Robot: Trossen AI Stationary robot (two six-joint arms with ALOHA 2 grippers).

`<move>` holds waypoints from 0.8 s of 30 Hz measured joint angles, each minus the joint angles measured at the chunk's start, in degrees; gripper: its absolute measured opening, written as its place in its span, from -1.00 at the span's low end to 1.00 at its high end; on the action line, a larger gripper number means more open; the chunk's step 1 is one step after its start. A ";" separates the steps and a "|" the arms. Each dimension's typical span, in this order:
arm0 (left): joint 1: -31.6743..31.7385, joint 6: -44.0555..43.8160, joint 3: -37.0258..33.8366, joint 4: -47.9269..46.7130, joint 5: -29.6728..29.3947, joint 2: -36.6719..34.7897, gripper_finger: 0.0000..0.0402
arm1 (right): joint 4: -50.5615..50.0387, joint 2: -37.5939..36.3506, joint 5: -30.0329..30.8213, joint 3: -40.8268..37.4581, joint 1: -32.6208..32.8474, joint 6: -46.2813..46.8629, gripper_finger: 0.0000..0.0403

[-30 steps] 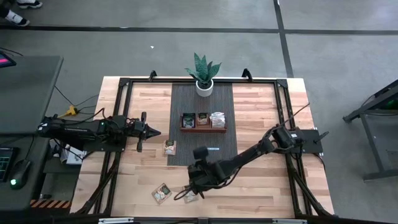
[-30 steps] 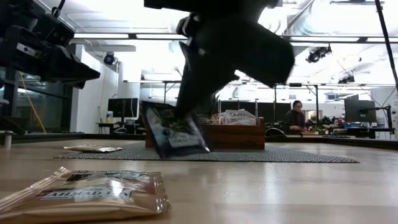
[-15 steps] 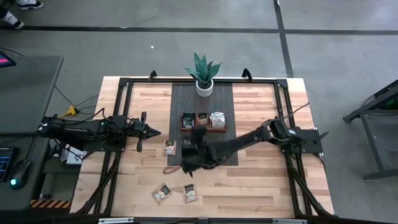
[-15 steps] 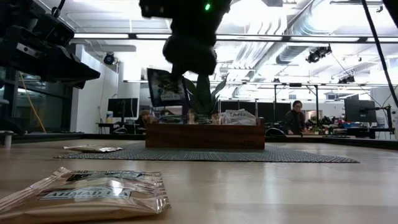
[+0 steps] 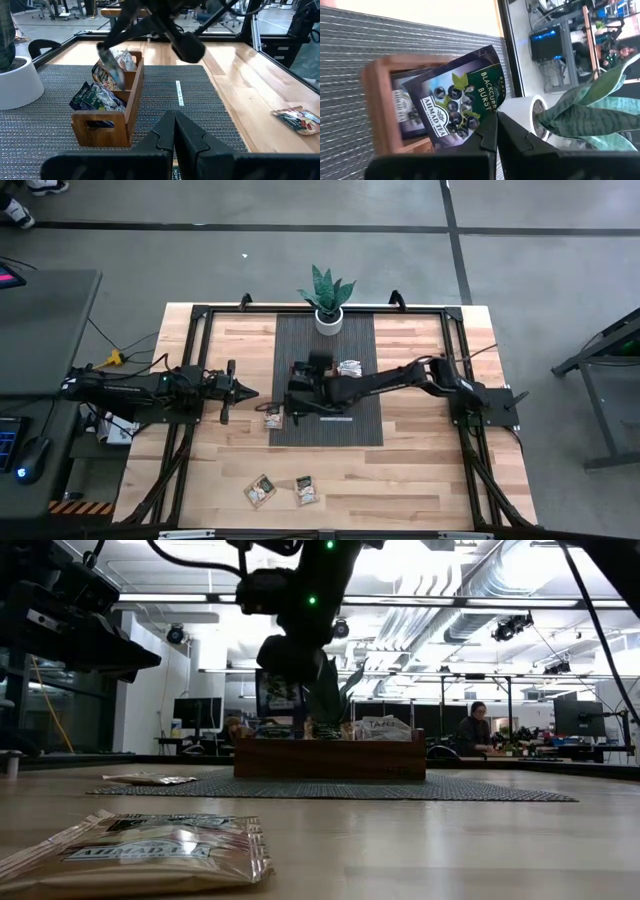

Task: Pick & Place Tea
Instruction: Put the violet tea bag into the left section of the wooden organizer

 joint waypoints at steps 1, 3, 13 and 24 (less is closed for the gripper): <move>0.01 0.00 0.00 0.00 0.00 -0.01 -1.00 | 0.01 0.02 0.03 0.00 -0.30 0.02 -1.00; 0.01 -0.01 0.02 0.00 0.00 0.00 -1.00 | 0.08 0.12 -0.14 -0.01 -0.80 0.04 -1.00; 0.00 0.00 0.00 0.00 0.00 0.01 -1.00 | 5.54 0.24 -3.43 -3.51 -2.29 1.08 -1.00; 0.01 0.00 0.01 0.00 0.00 0.01 -1.00 | 10.71 0.48 -3.89 -6.80 -2.35 2.28 -1.00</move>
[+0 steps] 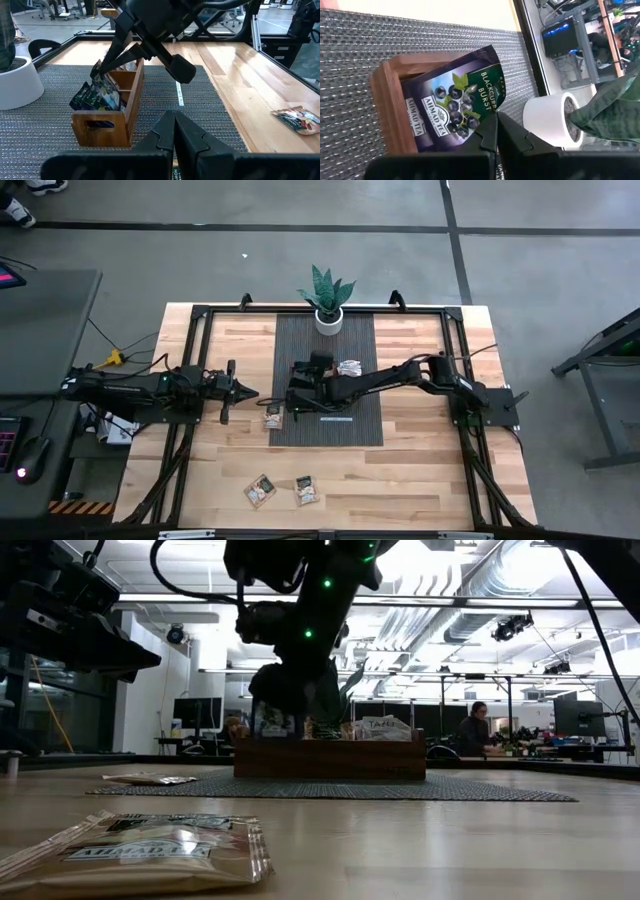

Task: Pick & Place Tea
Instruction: Put the violet tea bag into the left section of the wooden organizer

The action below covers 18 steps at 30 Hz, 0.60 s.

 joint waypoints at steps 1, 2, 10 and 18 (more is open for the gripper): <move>-0.01 0.00 -0.01 0.00 0.00 -0.02 -1.00 | 0.00 0.03 -0.05 0.00 0.00 0.05 -1.00; -0.02 0.00 -0.01 0.00 0.00 -0.02 -1.00 | 0.01 0.06 -0.17 0.00 0.00 0.19 -1.00; 0.00 0.00 0.00 0.00 0.00 -0.02 -1.00 | -1.15 0.06 -0.25 0.00 -0.04 1.13 -1.00; -0.01 0.00 -0.01 0.00 0.00 -0.02 -1.00 | -0.60 0.10 -2.88 0.00 -0.04 1.88 -1.00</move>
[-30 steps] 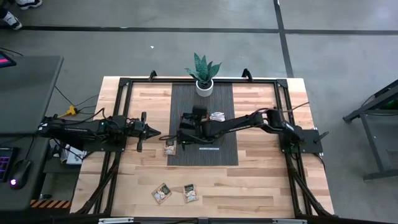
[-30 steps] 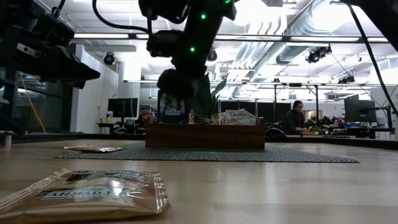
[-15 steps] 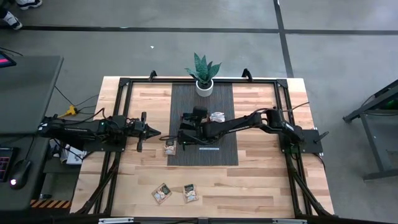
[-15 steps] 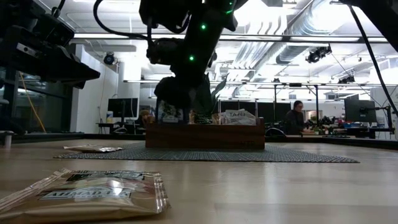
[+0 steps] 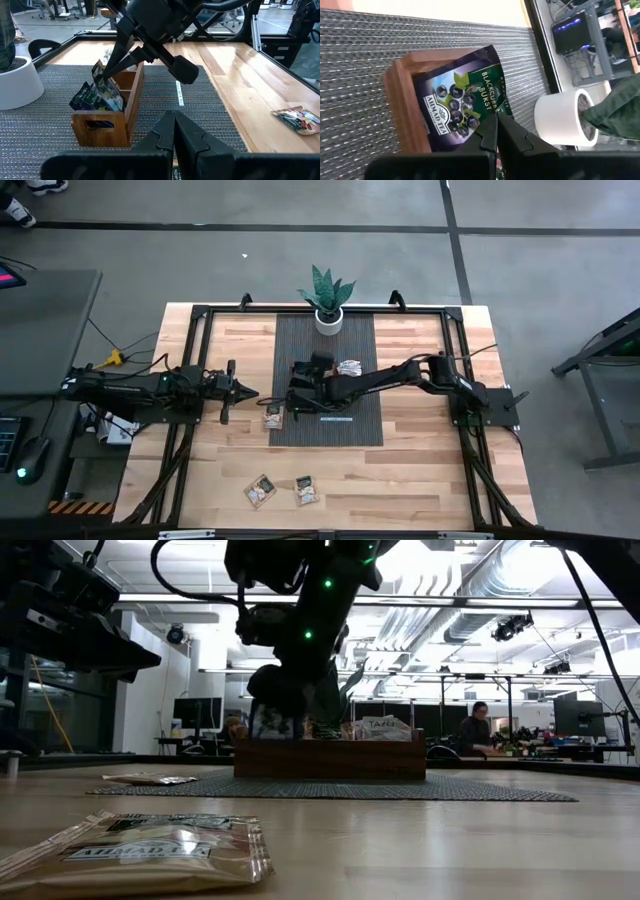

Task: Pick & Place Tea
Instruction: Put the violet tea bag into the left section of the wooden organizer

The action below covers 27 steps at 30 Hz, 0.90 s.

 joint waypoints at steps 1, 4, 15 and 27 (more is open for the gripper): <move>0.01 0.00 0.00 0.00 0.00 0.02 -1.00 | 0.11 0.20 -0.12 0.02 0.00 0.24 -1.00; 0.01 0.00 0.01 0.00 0.00 0.00 -1.00 | 0.07 0.48 -0.62 0.02 -0.17 0.50 -1.00; 0.01 0.00 0.01 0.00 0.00 0.01 -1.00 | -0.86 0.50 -2.43 0.02 -0.31 0.91 -1.00; 0.01 0.00 0.00 0.00 0.00 0.00 -1.00 | 0.17 1.73 -4.98 0.07 -0.66 -1.30 -0.76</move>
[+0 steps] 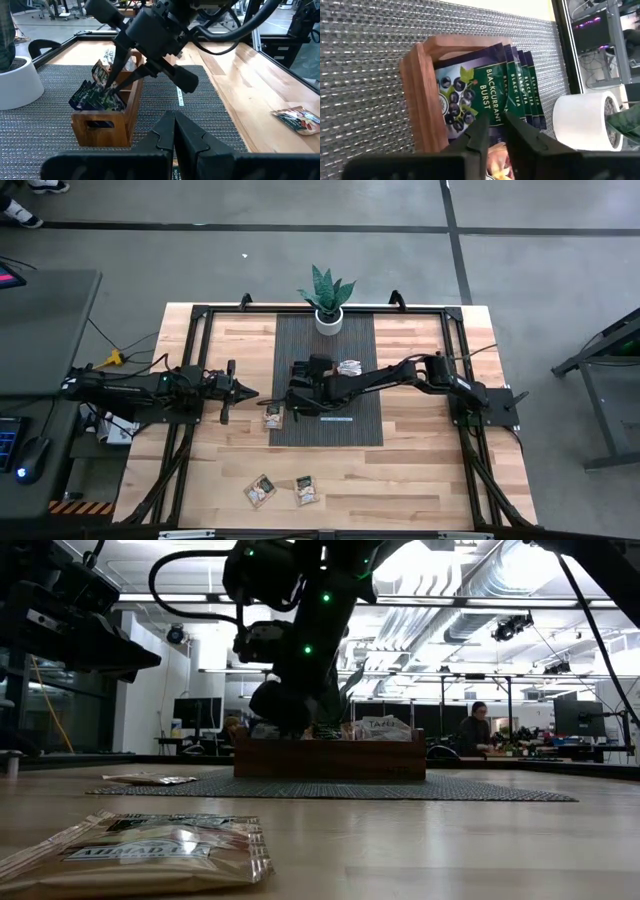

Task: Pick & Place Tea
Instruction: Put the violet tea bag into the left section of the wooden organizer

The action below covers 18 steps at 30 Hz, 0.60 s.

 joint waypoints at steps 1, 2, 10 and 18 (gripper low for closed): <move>-0.02 0.00 0.00 0.00 0.00 0.00 -1.00 | -0.02 -0.01 -0.02 0.00 -0.01 -0.40 -0.71; -0.02 0.00 0.02 0.00 0.00 0.02 -1.00 | -0.02 0.00 -0.15 0.00 -0.02 -0.61 -0.66; -0.01 0.00 0.01 0.00 0.00 0.02 -1.00 | -0.05 0.00 -0.11 0.00 0.02 -0.79 -0.39; 0.00 0.00 0.02 0.00 0.00 0.02 -1.00 | 0.00 0.00 -0.02 0.05 0.34 -3.21 -0.30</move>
